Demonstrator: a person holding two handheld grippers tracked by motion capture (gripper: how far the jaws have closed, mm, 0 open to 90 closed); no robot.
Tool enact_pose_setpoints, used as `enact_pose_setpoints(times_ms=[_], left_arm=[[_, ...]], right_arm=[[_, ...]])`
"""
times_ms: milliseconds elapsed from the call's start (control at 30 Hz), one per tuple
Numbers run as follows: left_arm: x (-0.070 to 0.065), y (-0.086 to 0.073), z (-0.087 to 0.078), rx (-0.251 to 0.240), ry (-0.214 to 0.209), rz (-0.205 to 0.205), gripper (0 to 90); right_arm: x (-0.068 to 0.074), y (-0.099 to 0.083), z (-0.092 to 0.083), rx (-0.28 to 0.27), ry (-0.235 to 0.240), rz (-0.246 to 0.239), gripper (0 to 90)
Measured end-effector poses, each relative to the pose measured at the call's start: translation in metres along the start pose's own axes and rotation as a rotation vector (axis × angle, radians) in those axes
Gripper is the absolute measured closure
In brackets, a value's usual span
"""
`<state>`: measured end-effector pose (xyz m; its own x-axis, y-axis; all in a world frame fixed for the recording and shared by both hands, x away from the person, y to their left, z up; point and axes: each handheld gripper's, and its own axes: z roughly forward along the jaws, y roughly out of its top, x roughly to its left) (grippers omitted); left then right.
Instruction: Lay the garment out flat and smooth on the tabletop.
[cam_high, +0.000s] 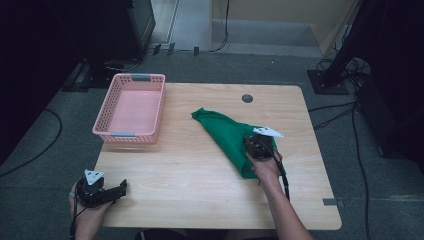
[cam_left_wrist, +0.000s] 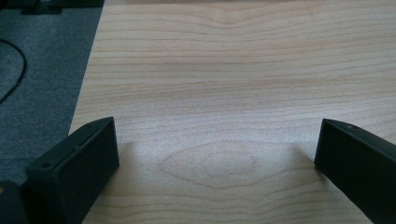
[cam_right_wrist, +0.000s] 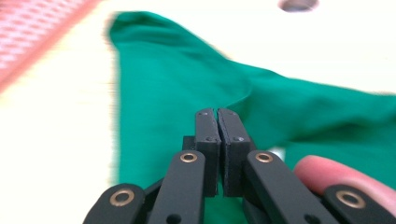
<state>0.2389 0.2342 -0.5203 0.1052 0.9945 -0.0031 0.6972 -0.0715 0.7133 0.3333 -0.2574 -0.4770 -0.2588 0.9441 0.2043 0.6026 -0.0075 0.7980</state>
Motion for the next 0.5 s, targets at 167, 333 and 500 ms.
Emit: enact_pose_setpoints(times_ms=[167,333,500], left_arm=[[0.000,0.000,0.000,-0.002,-0.004,-0.003,0.0],[0.001,0.000,0.000,-0.003,-0.005,-0.004,0.0],[0.000,0.000,0.000,-0.001,-0.003,-0.001,0.0]], right_arm=[[0.039,-0.003,-0.013,-0.020,0.096,-0.080,89.1],[0.077,-0.014,-0.025,-0.011,0.204,-0.172,89.2],[0.095,-0.025,-0.031,0.010,0.291,-0.218,89.0]])
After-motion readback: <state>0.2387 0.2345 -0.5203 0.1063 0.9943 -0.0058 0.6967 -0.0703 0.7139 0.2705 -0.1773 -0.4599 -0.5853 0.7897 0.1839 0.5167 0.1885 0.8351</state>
